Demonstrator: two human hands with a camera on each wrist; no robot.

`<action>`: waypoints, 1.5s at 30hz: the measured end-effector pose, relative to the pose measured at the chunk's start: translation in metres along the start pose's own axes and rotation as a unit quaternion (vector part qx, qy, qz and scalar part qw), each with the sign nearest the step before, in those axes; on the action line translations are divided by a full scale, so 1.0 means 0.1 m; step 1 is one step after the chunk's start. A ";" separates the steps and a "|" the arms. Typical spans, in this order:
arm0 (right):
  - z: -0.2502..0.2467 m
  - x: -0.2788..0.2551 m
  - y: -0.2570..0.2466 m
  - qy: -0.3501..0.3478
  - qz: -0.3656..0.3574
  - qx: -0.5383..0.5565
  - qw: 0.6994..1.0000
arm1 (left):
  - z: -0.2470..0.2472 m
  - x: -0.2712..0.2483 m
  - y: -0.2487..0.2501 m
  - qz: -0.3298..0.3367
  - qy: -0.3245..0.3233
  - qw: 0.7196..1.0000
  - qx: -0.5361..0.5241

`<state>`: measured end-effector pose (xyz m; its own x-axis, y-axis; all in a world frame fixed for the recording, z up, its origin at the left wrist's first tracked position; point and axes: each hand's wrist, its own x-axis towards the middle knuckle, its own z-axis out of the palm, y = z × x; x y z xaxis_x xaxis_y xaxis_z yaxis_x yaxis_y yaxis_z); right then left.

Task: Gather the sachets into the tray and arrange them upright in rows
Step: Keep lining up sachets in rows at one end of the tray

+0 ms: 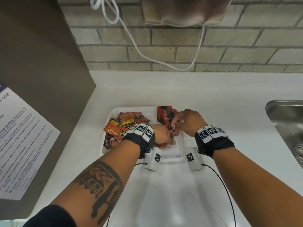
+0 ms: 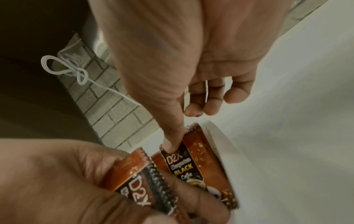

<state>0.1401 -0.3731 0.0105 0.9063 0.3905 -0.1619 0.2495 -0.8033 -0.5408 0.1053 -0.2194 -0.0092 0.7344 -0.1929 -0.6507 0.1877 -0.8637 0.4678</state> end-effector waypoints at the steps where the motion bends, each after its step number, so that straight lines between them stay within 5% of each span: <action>1: -0.01 -0.01 0.00 -0.001 0.004 0.005 1.000 | 0.00 0.01 0.00 -0.001 0.003 1.000 -0.003; 25: -0.07 0.00 0.08 0.025 0.016 0.058 0.998 | -0.06 -0.08 0.01 0.001 -0.015 0.996 -0.087; 29: -0.12 -0.06 0.08 0.047 -0.010 0.098 0.994 | -0.13 -0.15 -0.11 0.027 -0.026 0.974 -0.221; 37: -0.14 -0.09 0.03 -0.025 -0.039 0.209 0.977 | -0.14 -0.23 -0.25 0.131 -0.001 0.909 -0.396; 45: -0.21 -0.09 -0.02 -0.006 -0.048 0.186 0.981 | -0.12 -0.29 -0.28 0.152 0.020 0.920 -0.361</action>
<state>0.1388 -0.3841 0.0300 0.8795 0.4644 -0.1042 0.1901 -0.5435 -0.8176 0.0862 -0.1837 0.0036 0.8449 -0.3453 -0.4085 0.3437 -0.2348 0.9093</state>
